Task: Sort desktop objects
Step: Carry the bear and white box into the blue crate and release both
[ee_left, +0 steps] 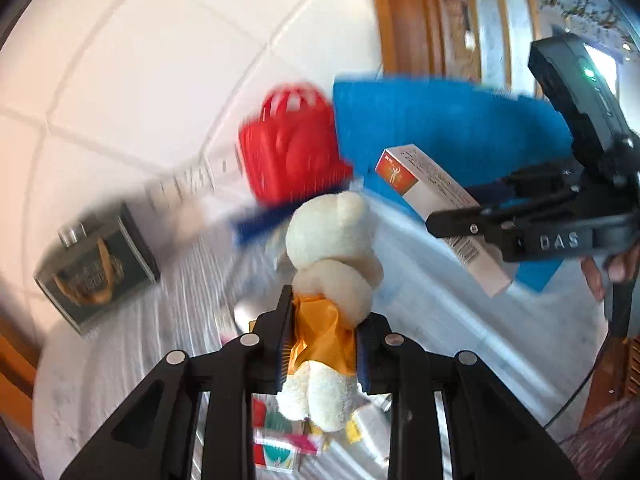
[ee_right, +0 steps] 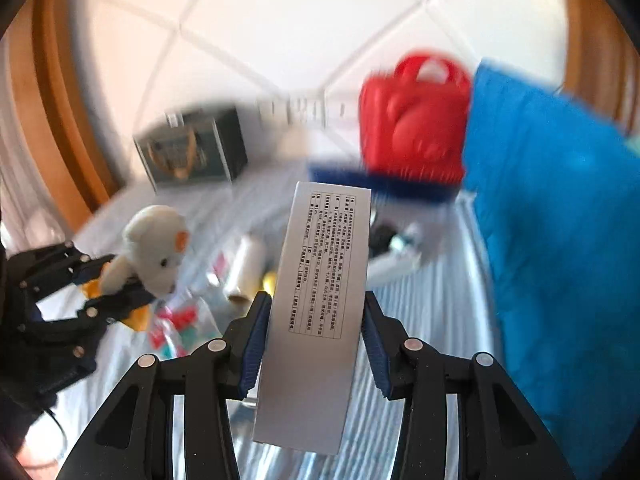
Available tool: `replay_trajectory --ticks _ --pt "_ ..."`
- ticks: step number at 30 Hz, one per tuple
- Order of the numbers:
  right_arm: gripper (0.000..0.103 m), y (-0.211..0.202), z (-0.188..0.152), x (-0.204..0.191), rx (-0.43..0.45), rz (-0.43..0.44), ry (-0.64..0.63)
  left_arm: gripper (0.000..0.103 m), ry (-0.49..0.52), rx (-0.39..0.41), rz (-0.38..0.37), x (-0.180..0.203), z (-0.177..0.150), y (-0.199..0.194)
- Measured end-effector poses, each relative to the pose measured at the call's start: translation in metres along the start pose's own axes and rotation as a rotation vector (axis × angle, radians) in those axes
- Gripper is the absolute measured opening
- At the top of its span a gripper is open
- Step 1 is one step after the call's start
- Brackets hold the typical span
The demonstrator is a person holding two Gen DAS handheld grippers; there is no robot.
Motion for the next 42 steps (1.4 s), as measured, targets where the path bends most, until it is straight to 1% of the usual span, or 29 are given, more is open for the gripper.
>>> replay_trajectory --ticks 2,4,5,8,10,12,13,14,17,20,21,23,27,31,33,34,35,36,37,38,39,40,41,42 --pt "0.044 -0.04 0.012 0.009 0.072 -0.023 0.024 0.025 0.034 0.058 -0.002 0.021 0.03 -0.018" --pt "0.044 -0.079 0.021 0.02 0.14 -0.058 0.045 0.025 0.058 0.111 -0.022 0.041 0.058 -0.028" --pt "0.044 -0.104 0.026 0.032 0.184 -0.084 0.064 0.025 0.072 0.144 -0.035 0.054 0.076 -0.034" --pt "0.044 -0.154 0.034 0.06 0.277 -0.147 0.111 0.025 0.099 0.223 -0.068 0.092 0.121 -0.043" --pt "0.044 -0.184 0.037 0.086 0.333 -0.206 0.148 0.025 0.111 0.254 -0.092 0.118 0.148 -0.042" --pt "0.044 -0.21 0.039 0.12 0.376 -0.258 0.193 0.025 0.146 0.288 -0.106 0.148 0.174 -0.038" --pt "0.044 -0.215 0.041 0.132 0.389 -0.272 0.206 0.025 0.166 0.295 -0.11 0.162 0.186 -0.033" --pt "0.044 -0.225 0.044 0.152 0.406 -0.295 0.23 0.025 0.179 0.3 -0.117 0.176 0.198 -0.026" --pt "0.044 -0.231 0.053 0.194 0.418 -0.34 0.258 0.025 0.167 0.301 -0.14 0.208 0.231 0.0" --pt "0.044 -0.227 0.059 0.241 0.393 -0.365 0.285 0.025 0.164 0.293 -0.123 0.233 0.259 0.031" --pt "0.044 -0.224 0.061 0.249 0.388 -0.375 0.285 0.025 0.159 0.287 -0.124 0.24 0.266 0.038" --pt "0.044 -0.215 0.063 0.273 0.372 -0.389 0.287 0.025 0.148 0.286 -0.115 0.253 0.277 0.052" --pt "0.044 -0.204 0.053 0.314 0.34 -0.389 0.307 0.025 0.14 0.27 -0.091 0.277 0.287 0.07" --pt "0.044 -0.188 0.051 0.349 0.308 -0.391 0.324 0.03 0.101 0.242 -0.044 0.286 0.3 0.09" --pt "0.046 -0.181 0.051 0.362 0.294 -0.412 0.322 0.037 0.078 0.232 -0.034 0.289 0.305 0.096" --pt "0.048 -0.176 0.052 0.37 0.287 -0.426 0.318 0.052 0.072 0.23 -0.026 0.29 0.307 0.098" --pt "0.06 -0.172 0.053 0.376 0.281 -0.442 0.32 0.07 0.062 0.239 0.003 0.292 0.309 0.097" --pt "0.068 -0.168 0.053 0.382 0.276 -0.45 0.322 0.077 0.057 0.256 0.028 0.292 0.308 0.096" --pt "0.068 -0.166 0.054 0.386 0.275 -0.458 0.324 0.085 0.055 0.275 0.048 0.291 0.309 0.095" --pt "0.068 -0.166 0.053 0.388 0.278 -0.466 0.325 0.086 0.054 0.287 0.064 0.294 0.31 0.094" --pt "0.074 -0.167 0.054 0.39 0.285 -0.471 0.327 0.086 0.052 0.285 0.069 0.295 0.31 0.095" --pt "0.078 -0.168 0.053 0.393 0.292 -0.476 0.33 0.086 0.047 0.279 0.07 0.295 0.311 0.096" --pt "0.081 -0.17 0.053 0.395 0.303 -0.483 0.33 0.086 0.042 0.278 0.069 0.294 0.308 0.095" --pt "0.082 -0.174 0.054 0.396 0.315 -0.491 0.326 0.086 0.037 0.28 0.073 0.294 0.307 0.094"
Point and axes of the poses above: each gripper's, at about its wrist camera, not at the fingertips, and y roughly the way its jaws point, x to its right, z to its top, the point moved 4 cm from there along y, roughly the way its jaws point, and after that the axes turned 13 degrees about -z, right-handed, at the moved point
